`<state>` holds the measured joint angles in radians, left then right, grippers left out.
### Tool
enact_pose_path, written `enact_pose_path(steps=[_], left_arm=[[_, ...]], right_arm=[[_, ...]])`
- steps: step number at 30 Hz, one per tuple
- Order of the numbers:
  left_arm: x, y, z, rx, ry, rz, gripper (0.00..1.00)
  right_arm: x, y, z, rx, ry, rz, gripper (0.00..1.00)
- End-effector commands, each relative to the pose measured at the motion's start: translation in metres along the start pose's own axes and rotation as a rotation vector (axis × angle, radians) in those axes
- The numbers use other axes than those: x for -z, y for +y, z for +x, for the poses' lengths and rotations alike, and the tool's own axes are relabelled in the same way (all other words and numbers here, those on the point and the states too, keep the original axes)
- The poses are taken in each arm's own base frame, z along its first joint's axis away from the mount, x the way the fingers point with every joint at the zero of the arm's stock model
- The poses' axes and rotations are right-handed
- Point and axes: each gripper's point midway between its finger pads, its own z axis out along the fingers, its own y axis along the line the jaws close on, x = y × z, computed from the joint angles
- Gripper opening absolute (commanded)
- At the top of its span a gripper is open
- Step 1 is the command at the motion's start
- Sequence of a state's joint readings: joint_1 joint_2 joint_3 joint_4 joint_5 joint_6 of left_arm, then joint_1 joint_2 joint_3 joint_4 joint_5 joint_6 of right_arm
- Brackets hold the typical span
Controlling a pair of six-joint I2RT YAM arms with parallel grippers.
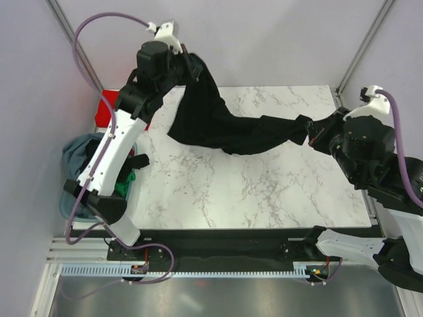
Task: Fold and stack the t-shirts
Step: Flatten the tshirt out
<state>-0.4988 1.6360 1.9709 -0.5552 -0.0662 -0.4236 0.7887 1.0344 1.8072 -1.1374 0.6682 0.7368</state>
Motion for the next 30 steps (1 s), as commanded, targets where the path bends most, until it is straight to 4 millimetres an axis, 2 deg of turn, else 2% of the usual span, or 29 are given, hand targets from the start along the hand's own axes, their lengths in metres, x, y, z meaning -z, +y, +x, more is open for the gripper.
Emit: enact_pose_path(steps=[1,2,3,4,5,6,7,8,9,10,13,15,17,18,19,20,21,22,23,24,25,27,28,30], left_arm=[[-0.058,-0.011,0.089,-0.121,0.308,0.095,0.08],[-0.063,-0.025,0.091,-0.107,0.336,0.143,0.09],[-0.068,-0.029,0.119,-0.105,0.425,0.151,0.16],[-0.091,-0.024,0.164,-0.099,0.532,0.148,0.24],[-0.094,-0.030,0.191,-0.096,0.611,0.187,0.33],[-0.098,-0.033,0.222,-0.106,0.684,0.181,0.46],[-0.101,-0.017,0.263,-0.111,0.799,0.119,0.48],[-0.103,-0.004,0.281,-0.128,0.832,0.045,0.50],[-0.100,0.000,0.297,-0.137,0.868,0.011,0.52],[-0.095,0.013,0.317,-0.137,0.918,-0.034,0.53],[-0.086,0.028,0.325,-0.146,0.916,-0.096,0.55],[-0.081,0.033,0.306,-0.175,0.863,-0.128,0.57],[-0.074,0.044,0.299,-0.196,0.848,-0.172,0.56],[-0.068,0.043,0.284,-0.192,0.817,-0.175,0.57],[-0.061,0.051,0.289,-0.190,0.831,-0.203,0.57],[-0.057,0.053,0.284,-0.178,0.806,-0.224,0.57],[-0.049,0.050,0.269,-0.167,0.772,-0.217,0.57],[-0.038,0.056,0.277,-0.167,0.789,-0.230,0.57],[-0.033,0.057,0.273,-0.154,0.772,-0.239,0.57],[-0.025,0.051,0.256,-0.141,0.721,-0.221,0.57],[-0.015,0.056,0.263,-0.137,0.735,-0.236,0.57],[-0.001,0.056,0.256,-0.099,0.709,-0.245,0.57],[0.017,0.059,0.259,-0.066,0.708,-0.256,0.57],[0.034,0.055,0.264,-0.017,0.703,-0.229,0.57]], right_arm=[[0.012,-0.024,-0.009,-0.008,-0.027,0.076,0.00],[0.015,-0.028,-0.006,-0.004,-0.020,0.079,0.00],[0.015,-0.030,-0.003,-0.008,-0.011,0.081,0.00],[0.013,-0.033,0.005,0.005,0.007,0.092,0.00],[0.015,-0.036,0.010,0.004,0.019,0.089,0.00],[0.014,-0.039,0.014,0.007,0.028,0.093,0.00],[0.011,-0.042,0.025,0.019,0.050,0.106,0.00],[0.012,-0.044,0.029,0.019,0.061,0.101,0.00],[0.012,-0.046,0.032,0.020,0.067,0.103,0.00],[0.010,-0.049,0.039,0.028,0.081,0.111,0.00],[0.005,-0.050,0.050,0.045,0.107,0.119,0.00],[0.002,-0.048,0.054,0.052,0.116,0.115,0.00],[-0.003,-0.044,0.058,0.058,0.125,0.110,0.00],[-0.005,-0.043,0.060,0.060,0.129,0.108,0.00],[-0.007,-0.043,0.064,0.064,0.138,0.107,0.00],[-0.009,-0.041,0.065,0.064,0.136,0.105,0.00],[-0.010,-0.041,0.066,0.068,0.137,0.106,0.00],[-0.012,-0.043,0.070,0.077,0.143,0.113,0.00],[-0.014,-0.043,0.071,0.078,0.142,0.113,0.00],[-0.015,-0.043,0.073,0.084,0.146,0.114,0.00],[-0.017,-0.044,0.077,0.091,0.152,0.118,0.00],[-0.019,-0.045,0.080,0.101,0.158,0.122,0.00],[-0.020,-0.046,0.082,0.106,0.158,0.127,0.00],[-0.022,-0.048,0.085,0.109,0.160,0.128,0.00]])
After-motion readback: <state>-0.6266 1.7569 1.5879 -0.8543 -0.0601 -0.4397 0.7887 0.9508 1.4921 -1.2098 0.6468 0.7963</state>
